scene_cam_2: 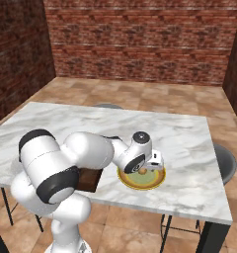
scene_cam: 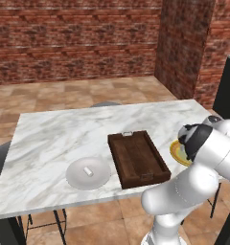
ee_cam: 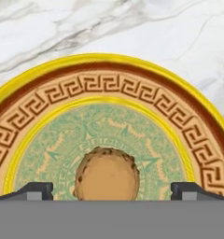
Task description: Move the dessert items from the plates to the tray.
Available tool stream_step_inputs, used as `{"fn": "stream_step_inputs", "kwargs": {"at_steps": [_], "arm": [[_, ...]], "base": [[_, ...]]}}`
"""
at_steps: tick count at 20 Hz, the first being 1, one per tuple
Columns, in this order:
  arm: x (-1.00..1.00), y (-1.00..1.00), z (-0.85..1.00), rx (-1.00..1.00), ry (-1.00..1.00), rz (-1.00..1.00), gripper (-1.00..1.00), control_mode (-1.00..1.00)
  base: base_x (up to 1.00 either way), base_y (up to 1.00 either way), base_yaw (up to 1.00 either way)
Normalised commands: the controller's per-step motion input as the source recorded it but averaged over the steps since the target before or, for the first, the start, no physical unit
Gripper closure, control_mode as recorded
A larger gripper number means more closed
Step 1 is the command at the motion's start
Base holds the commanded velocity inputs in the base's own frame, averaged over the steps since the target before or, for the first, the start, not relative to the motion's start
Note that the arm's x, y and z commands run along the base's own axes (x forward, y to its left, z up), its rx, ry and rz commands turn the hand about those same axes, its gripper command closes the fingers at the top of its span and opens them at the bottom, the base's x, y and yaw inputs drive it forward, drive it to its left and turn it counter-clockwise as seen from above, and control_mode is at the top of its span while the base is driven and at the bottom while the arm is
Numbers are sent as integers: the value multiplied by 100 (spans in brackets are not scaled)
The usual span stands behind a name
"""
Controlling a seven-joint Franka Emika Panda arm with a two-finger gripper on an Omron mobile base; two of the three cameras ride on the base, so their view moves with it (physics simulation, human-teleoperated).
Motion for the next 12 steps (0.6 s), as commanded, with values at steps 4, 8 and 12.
{"fn": "stream_step_inputs", "kwargs": {"at_steps": [4,8,12], "arm": [[0,-2,-15,0,0,0,-100,-100],[1,0,-15,0,0,0,-100,-100],[4,0,-13,0,0,0,-100,-100]], "base": [[0,0,0],[0,0,0],[0,0,0]]}}
